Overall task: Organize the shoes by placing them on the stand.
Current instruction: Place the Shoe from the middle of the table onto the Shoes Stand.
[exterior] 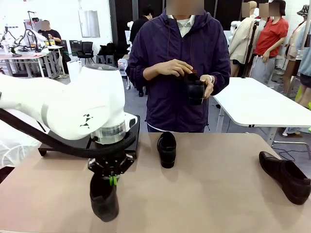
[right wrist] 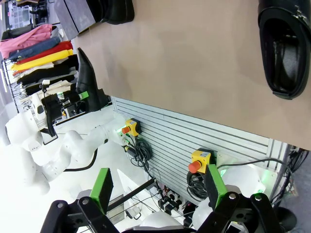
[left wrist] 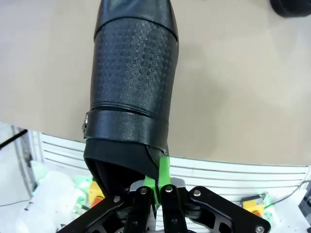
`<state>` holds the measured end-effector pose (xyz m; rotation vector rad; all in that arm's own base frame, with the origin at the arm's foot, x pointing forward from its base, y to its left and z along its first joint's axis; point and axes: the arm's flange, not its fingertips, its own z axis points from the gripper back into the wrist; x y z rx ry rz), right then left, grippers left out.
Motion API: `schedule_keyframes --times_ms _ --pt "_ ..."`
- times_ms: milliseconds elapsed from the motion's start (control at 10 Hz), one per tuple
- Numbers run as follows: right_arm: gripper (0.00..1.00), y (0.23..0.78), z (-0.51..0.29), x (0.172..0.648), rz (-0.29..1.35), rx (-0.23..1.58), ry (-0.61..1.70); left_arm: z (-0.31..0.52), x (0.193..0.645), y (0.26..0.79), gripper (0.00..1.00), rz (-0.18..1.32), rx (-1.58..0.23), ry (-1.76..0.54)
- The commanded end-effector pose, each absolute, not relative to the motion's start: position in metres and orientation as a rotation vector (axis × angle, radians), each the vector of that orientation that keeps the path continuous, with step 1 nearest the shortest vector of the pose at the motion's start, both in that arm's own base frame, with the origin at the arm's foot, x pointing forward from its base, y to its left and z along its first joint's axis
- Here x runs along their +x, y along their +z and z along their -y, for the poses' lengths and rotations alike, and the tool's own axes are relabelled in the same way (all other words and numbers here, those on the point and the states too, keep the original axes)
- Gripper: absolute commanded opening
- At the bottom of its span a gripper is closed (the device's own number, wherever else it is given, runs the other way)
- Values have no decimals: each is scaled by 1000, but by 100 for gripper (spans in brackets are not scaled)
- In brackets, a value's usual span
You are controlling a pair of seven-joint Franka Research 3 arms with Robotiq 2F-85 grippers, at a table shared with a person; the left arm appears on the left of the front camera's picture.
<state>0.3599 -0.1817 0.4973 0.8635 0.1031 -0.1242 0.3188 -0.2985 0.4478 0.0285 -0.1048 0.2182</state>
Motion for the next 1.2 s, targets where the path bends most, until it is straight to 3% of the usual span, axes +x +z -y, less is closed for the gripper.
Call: schedule_keyframes --times_ms 0,300,400,500,1000,1100 --pt "100 502 183 360 -116 855 -128 285 321 470 0 190 111 199" --pt "100 502 183 360 -116 855 -128 265 305 488 0 271 87 103" --pt "100 502 183 360 -116 855 -128 259 294 486 0 229 29 92" --pt "100 502 183 360 -116 855 -128 275 314 487 0 237 113 128" --pt "100 502 183 360 -116 855 -128 273 311 479 0 221 111 118" --pt "100 502 183 360 -116 855 -128 260 329 488 0 315 96 184"
